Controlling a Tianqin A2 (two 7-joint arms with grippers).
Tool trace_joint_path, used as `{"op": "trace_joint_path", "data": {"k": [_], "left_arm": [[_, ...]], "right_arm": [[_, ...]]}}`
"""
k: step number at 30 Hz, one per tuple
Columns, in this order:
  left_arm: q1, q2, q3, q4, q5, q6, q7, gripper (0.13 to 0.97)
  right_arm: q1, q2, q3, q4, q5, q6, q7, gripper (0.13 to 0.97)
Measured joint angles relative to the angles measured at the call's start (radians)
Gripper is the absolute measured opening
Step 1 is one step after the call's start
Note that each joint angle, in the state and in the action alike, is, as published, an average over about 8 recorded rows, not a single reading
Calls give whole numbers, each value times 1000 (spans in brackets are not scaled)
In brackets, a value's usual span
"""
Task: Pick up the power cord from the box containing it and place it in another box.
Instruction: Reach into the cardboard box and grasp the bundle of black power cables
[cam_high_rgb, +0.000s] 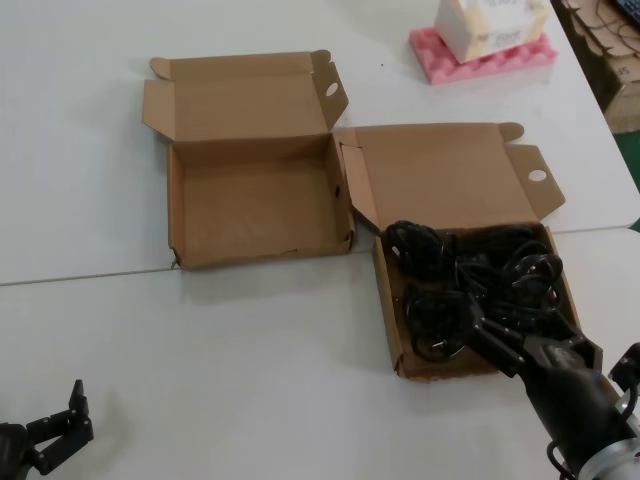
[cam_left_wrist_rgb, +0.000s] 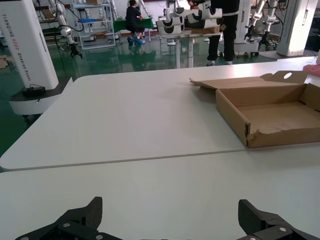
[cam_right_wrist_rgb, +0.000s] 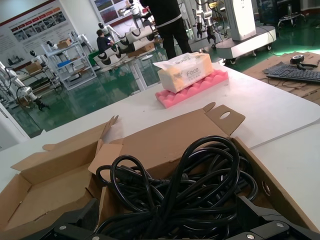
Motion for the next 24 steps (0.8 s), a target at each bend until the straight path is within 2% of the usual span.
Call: {"op": "trace_joint_path", "data": {"k": [14, 18, 24], "left_arm": [[0, 0, 0, 0, 0, 0, 0, 966], [0, 0, 0, 0, 0, 0, 0, 959], [0, 0, 0, 0, 0, 0, 0, 941]], "right_arm": [[1, 27, -26, 12, 5, 17, 0, 966], [13, 122, -114, 48, 59, 83, 0, 966], [84, 364, -342, 113, 178, 229, 0, 966]]}}
